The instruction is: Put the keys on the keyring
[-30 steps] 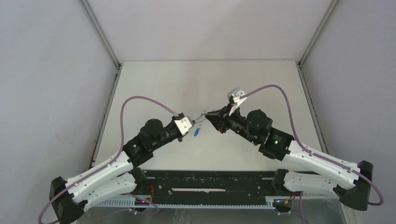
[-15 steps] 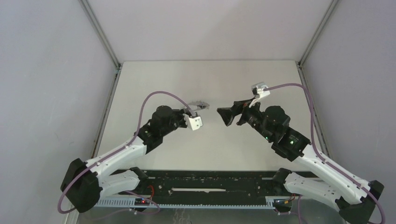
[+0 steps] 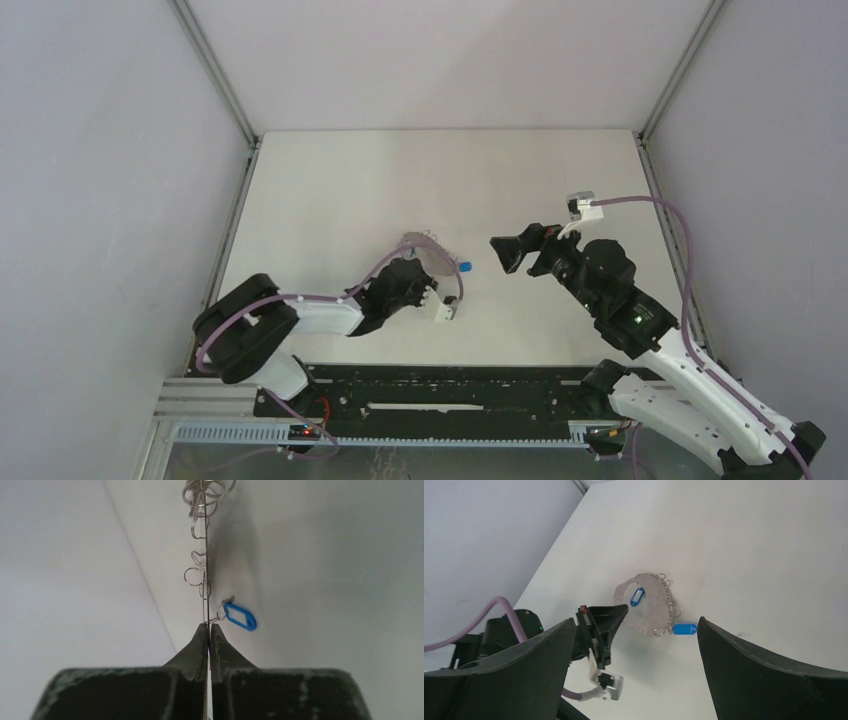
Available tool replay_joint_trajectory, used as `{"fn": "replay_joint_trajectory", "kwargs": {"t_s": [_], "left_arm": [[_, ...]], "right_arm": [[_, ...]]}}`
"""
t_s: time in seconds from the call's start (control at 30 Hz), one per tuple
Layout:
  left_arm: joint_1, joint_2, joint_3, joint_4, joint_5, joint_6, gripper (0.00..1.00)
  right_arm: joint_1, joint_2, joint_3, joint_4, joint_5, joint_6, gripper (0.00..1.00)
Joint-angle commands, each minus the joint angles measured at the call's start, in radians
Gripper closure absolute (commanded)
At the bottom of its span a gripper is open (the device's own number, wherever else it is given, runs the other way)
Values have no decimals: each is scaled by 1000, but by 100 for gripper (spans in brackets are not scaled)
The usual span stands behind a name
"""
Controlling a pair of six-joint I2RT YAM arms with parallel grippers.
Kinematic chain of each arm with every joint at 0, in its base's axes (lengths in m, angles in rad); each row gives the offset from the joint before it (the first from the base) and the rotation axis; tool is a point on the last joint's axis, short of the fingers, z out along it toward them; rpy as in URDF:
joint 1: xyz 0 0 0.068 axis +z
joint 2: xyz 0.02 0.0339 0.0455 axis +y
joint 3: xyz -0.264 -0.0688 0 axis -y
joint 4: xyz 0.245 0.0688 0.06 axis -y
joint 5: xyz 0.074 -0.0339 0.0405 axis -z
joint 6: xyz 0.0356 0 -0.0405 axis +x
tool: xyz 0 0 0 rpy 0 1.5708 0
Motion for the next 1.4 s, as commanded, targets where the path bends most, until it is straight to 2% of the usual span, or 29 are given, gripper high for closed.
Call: {"fn": "replay_joint_trajectory", "kwargs": {"t_s": [0.0,0.07,0.1,0.17,0.23,0.4,0.5,0.6,0.73,0.8,0.93,1.03,1.13,1.23,1.37], "left_arm": [[-79,106,60,79,-186,-66,100],[-119,147,72,66,-240,-115,100],[-135,158,87,28,-250,-144,96],[-166,175,165,-150,-264,-249,70],[-178,172,253,-321,-230,-407,49],[-181,72,309,-508,-106,-556,2],[-163,25,352,-669,-75,-637,0],[-104,-19,442,-892,50,-744,0],[38,-56,664,-1185,269,-881,0],[113,-105,754,-1215,292,-938,0],[320,-229,804,-1107,319,-1023,0],[517,-319,717,-970,342,-1066,0],[673,-386,549,-839,372,-1120,0],[753,-426,317,-686,320,-1130,0],[852,-505,23,-357,311,-1169,0]], "right_arm": [[-25,-63,-8,-21,15,39,0],[-37,-79,-14,-37,14,45,0],[-45,-86,-21,-42,10,48,0],[-64,-95,-35,-42,-1,51,0],[-88,-99,-43,-44,-6,50,0],[-134,-90,-46,-45,-20,25,0],[-165,-78,-46,-39,-35,10,0],[-196,-66,-46,-28,-33,-1,0],[-231,-50,-46,-5,10,-37,0],[-251,-39,-47,13,35,-59,0],[-270,-33,-85,64,175,-113,0],[-289,-34,-150,138,350,-129,0],[-331,-27,-228,255,397,-173,0],[-407,38,-262,289,403,-176,0],[-471,108,-325,422,396,-224,0]]}}
